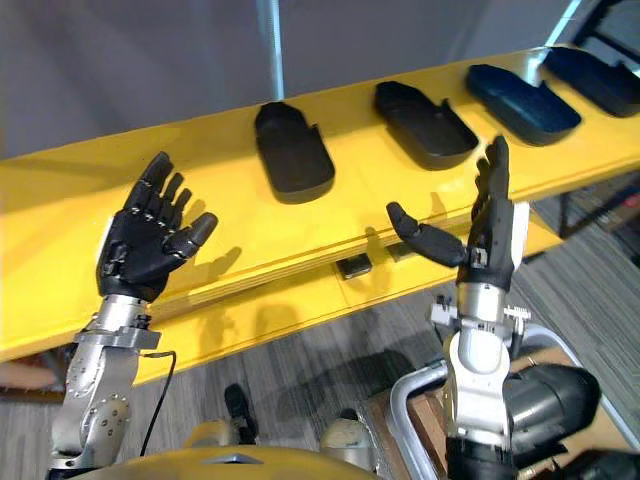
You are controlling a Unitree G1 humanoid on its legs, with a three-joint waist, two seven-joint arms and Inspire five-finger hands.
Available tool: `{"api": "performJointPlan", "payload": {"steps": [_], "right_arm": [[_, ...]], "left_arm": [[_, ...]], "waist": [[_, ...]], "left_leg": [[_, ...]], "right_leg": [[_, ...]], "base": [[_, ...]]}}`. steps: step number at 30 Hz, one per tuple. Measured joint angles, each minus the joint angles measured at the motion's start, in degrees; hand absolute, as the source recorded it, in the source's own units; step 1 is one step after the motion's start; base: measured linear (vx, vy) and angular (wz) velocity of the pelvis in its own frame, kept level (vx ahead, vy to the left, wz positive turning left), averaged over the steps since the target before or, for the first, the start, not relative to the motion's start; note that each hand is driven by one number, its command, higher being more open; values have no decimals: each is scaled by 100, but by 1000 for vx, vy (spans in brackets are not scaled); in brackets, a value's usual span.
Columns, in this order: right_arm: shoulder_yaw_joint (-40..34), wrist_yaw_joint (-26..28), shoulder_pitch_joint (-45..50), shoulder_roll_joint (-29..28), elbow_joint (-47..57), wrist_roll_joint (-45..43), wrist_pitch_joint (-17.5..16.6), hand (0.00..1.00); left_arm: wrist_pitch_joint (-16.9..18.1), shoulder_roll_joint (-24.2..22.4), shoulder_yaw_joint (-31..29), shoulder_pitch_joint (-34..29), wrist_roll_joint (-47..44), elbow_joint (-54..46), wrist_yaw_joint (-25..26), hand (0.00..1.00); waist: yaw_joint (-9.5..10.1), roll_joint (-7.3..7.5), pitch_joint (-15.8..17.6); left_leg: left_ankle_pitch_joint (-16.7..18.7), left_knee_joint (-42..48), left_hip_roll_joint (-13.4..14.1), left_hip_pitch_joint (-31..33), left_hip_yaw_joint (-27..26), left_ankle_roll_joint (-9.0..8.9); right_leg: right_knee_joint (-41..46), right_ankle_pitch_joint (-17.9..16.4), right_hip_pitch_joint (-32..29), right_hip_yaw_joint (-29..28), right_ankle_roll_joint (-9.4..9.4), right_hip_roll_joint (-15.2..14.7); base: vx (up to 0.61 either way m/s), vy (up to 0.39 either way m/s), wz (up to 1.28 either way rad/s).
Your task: Walk over and take three plastic housings, then place them on the shelf
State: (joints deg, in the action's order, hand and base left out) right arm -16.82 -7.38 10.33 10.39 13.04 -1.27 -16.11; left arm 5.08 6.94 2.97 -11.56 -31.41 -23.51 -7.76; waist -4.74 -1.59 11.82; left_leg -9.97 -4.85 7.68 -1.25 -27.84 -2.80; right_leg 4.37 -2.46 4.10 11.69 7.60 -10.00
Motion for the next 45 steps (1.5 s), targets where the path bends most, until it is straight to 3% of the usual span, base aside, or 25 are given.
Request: {"api": "performJointPlan", "payload": {"steps": [4,5,8,11,14,16,18,19,21,23,25,26,29,32,34,37,38,39,40,41,42,44,45], "right_arm": [[-311,-46,809,-264,407,-15,114,100],[-500,-51,1007,-262,445,-8,114,100],[-1047,-65,1358,-254,448,-56,110,100],[-1249,-43,1470,-243,449,-478,107,100],[-1153,-25,1635,-257,451,-803,105,100],[-934,-7,1594,-259,451,-831,104,100],[-451,108,1299,-244,449,-835,104,100],[-311,121,1168,-225,436,-825,104,100],[134,150,608,-70,245,-790,105,100],[814,124,-272,356,-173,-791,106,100],[1182,50,-659,579,-245,-786,116,100],[1307,-27,-788,537,-245,-667,133,100],[1401,-127,-653,415,-249,-607,296,100],[1081,-198,-187,21,-290,-875,316,100],[747,-211,267,-329,-315,-1040,329,100],[494,-15,872,-722,-300,-1446,281,100],[537,114,892,-786,-234,-1590,253,100],[725,230,741,-772,-150,-1591,86,100],[781,241,686,-767,-137,-1588,43,100],[993,234,487,-726,-122,-1584,-114,100],[1186,199,272,-611,-126,-1558,-177,100],[1441,34,4,-503,-193,-1225,-220,100],[1526,-31,-55,-498,-241,-1152,-225,100]], "left_arm": [[-59,-9,617,239,-12,33,123,100],[-99,-6,726,305,-30,91,183,100],[-159,4,875,535,-45,368,374,100],[-162,15,892,548,-45,417,497,100],[-171,16,1078,548,-45,455,536,100],[-182,26,1176,541,-36,462,537,100],[-181,91,1146,537,28,493,595,100],[-181,112,1103,514,27,504,595,100],[-179,142,856,394,28,507,587,100],[-140,141,419,200,7,503,582,100],[-96,139,210,83,1,498,563,100],[-8,150,119,17,1,494,502,100],[53,187,67,-15,-113,489,439,100],[122,186,182,-11,-217,486,399,100],[125,181,314,-14,-220,452,343,100],[92,139,504,-24,-237,287,155,100],[63,136,536,-9,-278,233,108,100],[-23,80,540,25,-276,243,109,100],[-25,76,533,43,-275,272,104,100],[-46,68,537,137,-275,408,103,100],[-50,68,531,217,-277,505,85,100],[-65,58,489,213,-478,559,-43,100],[-67,57,481,199,-505,557,-86,100]], "waist": [[-361,27,-33],[-523,43,-41],[-756,98,-87],[-844,114,-113],[-900,90,-146],[-857,31,-223],[-613,-15,-235],[-544,-28,-229],[-309,-57,-213],[27,-163,-211],[238,-309,-202],[309,-407,-227],[339,-235,-201],[271,-209,-194],[167,-197,-140],[121,-10,87],[135,109,155],[173,55,165],[167,53,168],[147,30,144],[160,-4,153],[232,-50,177],[298,-48,175]], "left_leg": [[255,-3,11,-445,-887,-86],[322,-3,6,-582,-1130,-118],[472,-11,21,-769,-1648,-226],[485,-23,96,-800,-1908,-260],[431,-2,202,-708,-1795,-311],[441,73,224,-465,-1344,-302],[778,695,256,58,-289,-247],[886,903,278,166,-70,-248],[1260,1604,378,440,767,-183],[1735,2471,401,702,1963,-178],[2168,2651,377,691,2364,-194],[2376,2608,350,647,2384,-322],[2365,2642,114,670,2334,-314],[2369,2703,-3,660,2290,-308],[2414,2698,-32,521,2248,-253],[2559,2693,-34,-26,1783,-143],[2606,2701,-59,-165,1449,-54],[2592,2610,54,-193,976,106],[2583,2595,71,-183,900,142],[2516,2545,117,-81,763,235],[2407,2489,164,33,726,300],[2249,2450,291,156,716,269],[2212,2446,324,182,707,252]], "right_leg": [[-62,137,-106,-889,80,11],[-72,163,-134,-1106,108,20],[-169,234,-297,-1557,151,71],[-154,231,-479,-1524,165,78],[-156,291,-524,-1252,139,142],[-170,305,-637,-1158,86,189],[-302,480,-721,-1203,-56,252],[-357,528,-714,-1223,-78,274],[-392,597,-709,-1388,-123,384],[-451,620,-677,-1739,-146,517],[-456,620,-714,-1897,-134,586],[-449,629,-721,-1937,-115,568],[-345,664,-741,-1902,-45,319],[12,636,-910,-1812,-7,221],[295,635,-952,-1839,-1,202],[721,683,-911,-1915,72,161],[701,863,-973,-1498,184,85],[118,1402,-973,-1016,123,98],[210,1362,-993,-877,67,103],[945,810,-1133,-487,-299,40],[1662,287,-1168,-208,-425,-70],[2436,-155,-1054,78,-524,-290],[2626,-206,-981,152,-595,-404]], "base": [[49,40,-110],[32,54,-111],[-23,34,-92],[-41,-21,-55],[-6,-55,4],[10,-68,25],[41,-64,-7],[28,-43,-26],[-4,-10,-51],[-41,55,-82],[-62,155,-56],[-48,190,-31],[8,184,1],[54,133,-4],[10,127,-21],[-90,132,-75],[-298,123,-165],[-320,101,-148],[-239,45,-121],[-226,41,-56],[-194,31,-44],[-150,-38,-17],[-129,-131,-17]]}}
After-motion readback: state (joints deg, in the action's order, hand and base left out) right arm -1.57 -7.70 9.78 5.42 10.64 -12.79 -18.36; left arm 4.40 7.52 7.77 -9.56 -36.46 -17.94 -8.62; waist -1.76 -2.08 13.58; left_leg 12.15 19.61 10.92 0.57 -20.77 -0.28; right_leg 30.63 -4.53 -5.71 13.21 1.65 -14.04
